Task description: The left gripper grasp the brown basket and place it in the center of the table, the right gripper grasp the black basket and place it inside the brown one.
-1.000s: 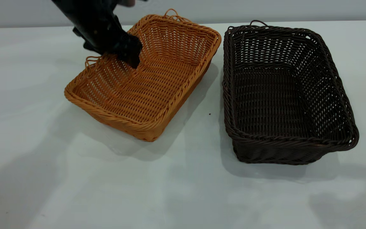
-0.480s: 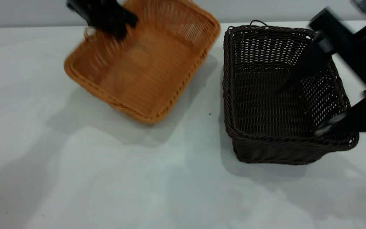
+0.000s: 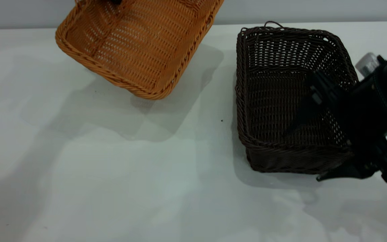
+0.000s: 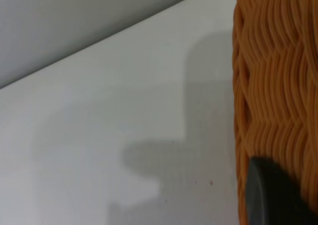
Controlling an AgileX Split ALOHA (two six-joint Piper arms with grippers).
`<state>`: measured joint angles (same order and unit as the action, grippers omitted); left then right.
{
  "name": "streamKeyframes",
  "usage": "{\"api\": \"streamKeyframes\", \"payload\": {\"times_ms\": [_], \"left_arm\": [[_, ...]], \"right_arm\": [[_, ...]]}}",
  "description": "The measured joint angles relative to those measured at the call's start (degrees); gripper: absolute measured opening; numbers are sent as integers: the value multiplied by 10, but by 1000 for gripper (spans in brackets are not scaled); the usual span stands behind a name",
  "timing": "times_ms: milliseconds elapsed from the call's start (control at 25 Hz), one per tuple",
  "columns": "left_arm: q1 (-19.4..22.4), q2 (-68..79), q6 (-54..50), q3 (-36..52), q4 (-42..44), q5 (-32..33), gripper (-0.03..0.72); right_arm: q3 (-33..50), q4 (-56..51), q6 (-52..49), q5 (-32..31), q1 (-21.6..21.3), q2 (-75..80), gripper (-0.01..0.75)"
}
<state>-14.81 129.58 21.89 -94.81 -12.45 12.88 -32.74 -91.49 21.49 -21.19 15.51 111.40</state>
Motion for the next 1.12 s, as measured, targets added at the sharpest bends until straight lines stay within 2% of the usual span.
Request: {"api": "streamKeyframes", "payload": {"times_ms": [240, 360, 400, 520, 600, 680, 840, 920, 1040, 1120], "left_arm": [[0, 0, 1, 0, 0, -1, 81], [0, 0, 1, 0, 0, -1, 81], [0, 0, 2, 0, 0, -1, 81], [0, 0, 10, 0, 0, -1, 81], [0, 0, 17, 0, 0, 5, 81], [2, -2, 25, 0, 3, 22, 81], [1, -9, 73, 0, 0, 95, 81], [-5, -11, 112, 0, -11, 136, 81], [-26, -11, 206, 0, -30, 197, 81], [-48, -11, 290, 0, -41, 229, 81]], "right_arm": [[-31, -99, 85, 10, 0, 56, 569], [-58, -105, 95, 20, 0, 79, 519], [-63, -107, 97, 26, 0, 86, 486], [-69, -118, 105, 47, -6, 95, 307], [-72, -125, 130, 61, -26, 95, 155], [-73, -123, 176, 61, -62, 91, 87], [-79, -87, 289, 61, -175, 53, 81], [-97, -68, 329, 48, -248, 19, 81], [-136, -24, 349, -20, -340, -32, 81], [-160, 18, 350, -79, -382, -59, 81]]}}
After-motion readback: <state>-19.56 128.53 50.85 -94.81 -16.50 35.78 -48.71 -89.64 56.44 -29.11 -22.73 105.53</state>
